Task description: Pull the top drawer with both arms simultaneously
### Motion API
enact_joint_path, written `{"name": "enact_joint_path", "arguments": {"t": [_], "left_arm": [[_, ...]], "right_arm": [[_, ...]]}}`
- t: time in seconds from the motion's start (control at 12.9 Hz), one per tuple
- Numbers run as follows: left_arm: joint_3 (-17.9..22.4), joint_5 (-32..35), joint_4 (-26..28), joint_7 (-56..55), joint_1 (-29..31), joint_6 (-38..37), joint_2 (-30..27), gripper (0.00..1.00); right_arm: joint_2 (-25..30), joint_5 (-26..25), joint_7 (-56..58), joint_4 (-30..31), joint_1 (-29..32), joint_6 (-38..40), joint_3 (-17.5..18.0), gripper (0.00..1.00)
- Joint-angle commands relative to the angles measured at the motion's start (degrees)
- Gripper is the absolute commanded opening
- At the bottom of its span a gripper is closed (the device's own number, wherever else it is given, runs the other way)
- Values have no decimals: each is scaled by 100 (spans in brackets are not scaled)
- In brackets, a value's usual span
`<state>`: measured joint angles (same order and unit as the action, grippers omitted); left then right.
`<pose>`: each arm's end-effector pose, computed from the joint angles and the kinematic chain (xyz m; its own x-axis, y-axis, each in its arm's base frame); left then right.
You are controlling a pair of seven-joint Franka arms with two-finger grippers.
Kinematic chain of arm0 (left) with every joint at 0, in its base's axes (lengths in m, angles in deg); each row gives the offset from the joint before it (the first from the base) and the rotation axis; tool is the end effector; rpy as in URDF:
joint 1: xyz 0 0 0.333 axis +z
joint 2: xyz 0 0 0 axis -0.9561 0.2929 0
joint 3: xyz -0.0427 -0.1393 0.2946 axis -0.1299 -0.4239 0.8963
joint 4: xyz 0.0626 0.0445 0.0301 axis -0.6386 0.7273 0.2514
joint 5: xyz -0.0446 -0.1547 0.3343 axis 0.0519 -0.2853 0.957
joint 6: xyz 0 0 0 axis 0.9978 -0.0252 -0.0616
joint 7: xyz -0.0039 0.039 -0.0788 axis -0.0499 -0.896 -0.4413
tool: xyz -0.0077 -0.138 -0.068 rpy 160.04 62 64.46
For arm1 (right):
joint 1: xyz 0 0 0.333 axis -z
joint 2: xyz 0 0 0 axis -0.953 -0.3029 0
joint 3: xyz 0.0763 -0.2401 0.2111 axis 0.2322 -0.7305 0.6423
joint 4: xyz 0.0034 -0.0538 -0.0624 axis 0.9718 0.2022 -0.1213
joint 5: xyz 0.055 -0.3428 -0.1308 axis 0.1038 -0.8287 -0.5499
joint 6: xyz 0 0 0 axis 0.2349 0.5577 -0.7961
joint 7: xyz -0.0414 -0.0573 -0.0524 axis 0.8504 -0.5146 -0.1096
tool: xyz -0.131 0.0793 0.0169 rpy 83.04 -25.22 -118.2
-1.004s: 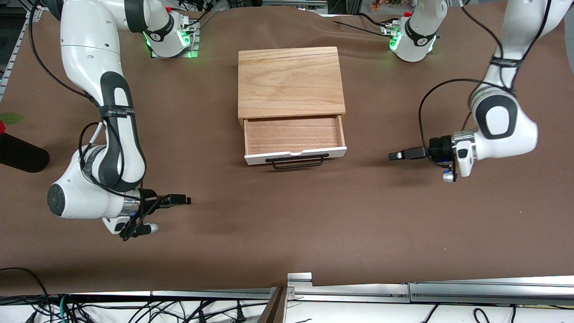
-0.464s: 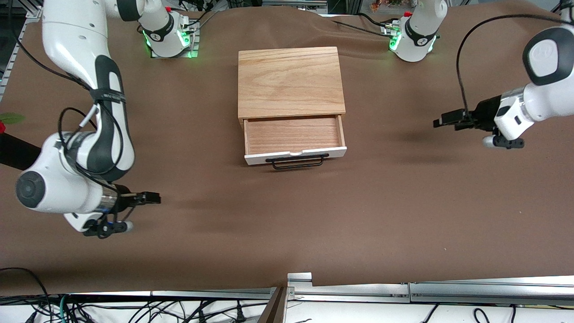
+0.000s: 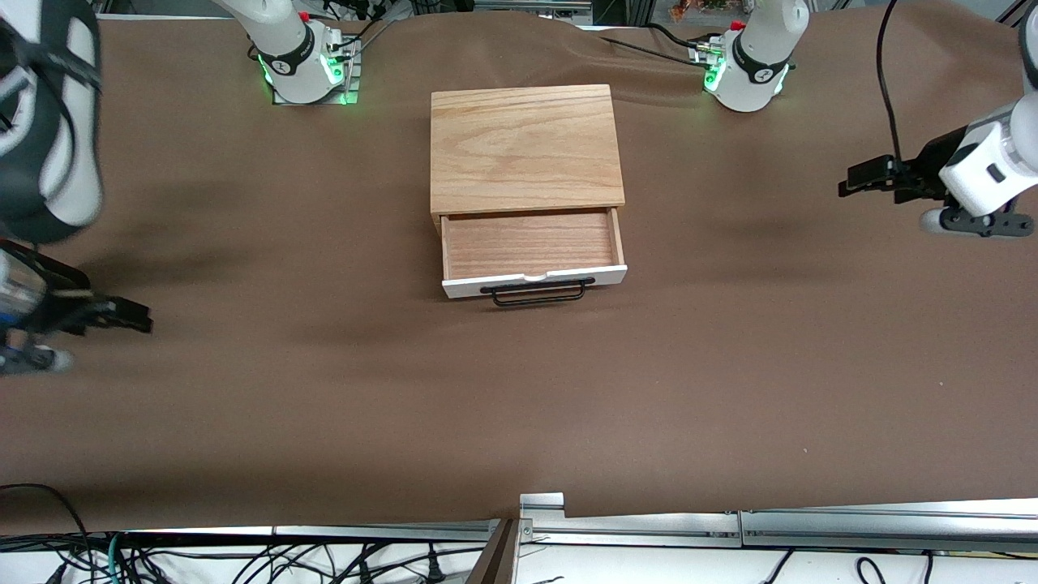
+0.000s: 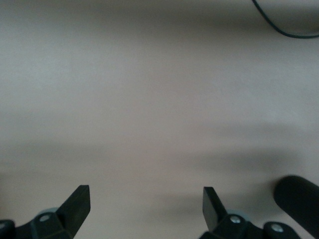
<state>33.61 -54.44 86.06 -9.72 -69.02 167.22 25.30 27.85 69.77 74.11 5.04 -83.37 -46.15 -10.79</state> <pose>0.5022 0.0082 0.5227 0.9808 -0.0326 -0.1922 -0.0077 -0.9917 0.1287 0.6547 -0.0544 0.4742 0.9981 0.0604 0.0132 0.0599 -0.9976 0.0340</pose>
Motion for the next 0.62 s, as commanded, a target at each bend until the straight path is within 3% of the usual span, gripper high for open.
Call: {"name": "enact_joint_path", "arguments": {"t": [0.0, 0.15, 0.39, 0.54], "left_arm": [[24, 770, -760, 50, -184, -190, 146, 100], [15, 923, -884, 104, -272, -181, 172, 100], [15, 870, -885, 112, -272, -530, 164, 100], [-12, 669, -876, -202, -281, -629, 146, 94]], "right_arm": [[828, -168, -461, 423, 125, 644, 328, 100], [1154, -132, -1323, 501, 194, 1033, 529, 100], [1619, -220, -1361, 1000, 720, 982, 1056, 100], [1726, -299, -1309, 1134, 853, 981, 1110, 100]]}}
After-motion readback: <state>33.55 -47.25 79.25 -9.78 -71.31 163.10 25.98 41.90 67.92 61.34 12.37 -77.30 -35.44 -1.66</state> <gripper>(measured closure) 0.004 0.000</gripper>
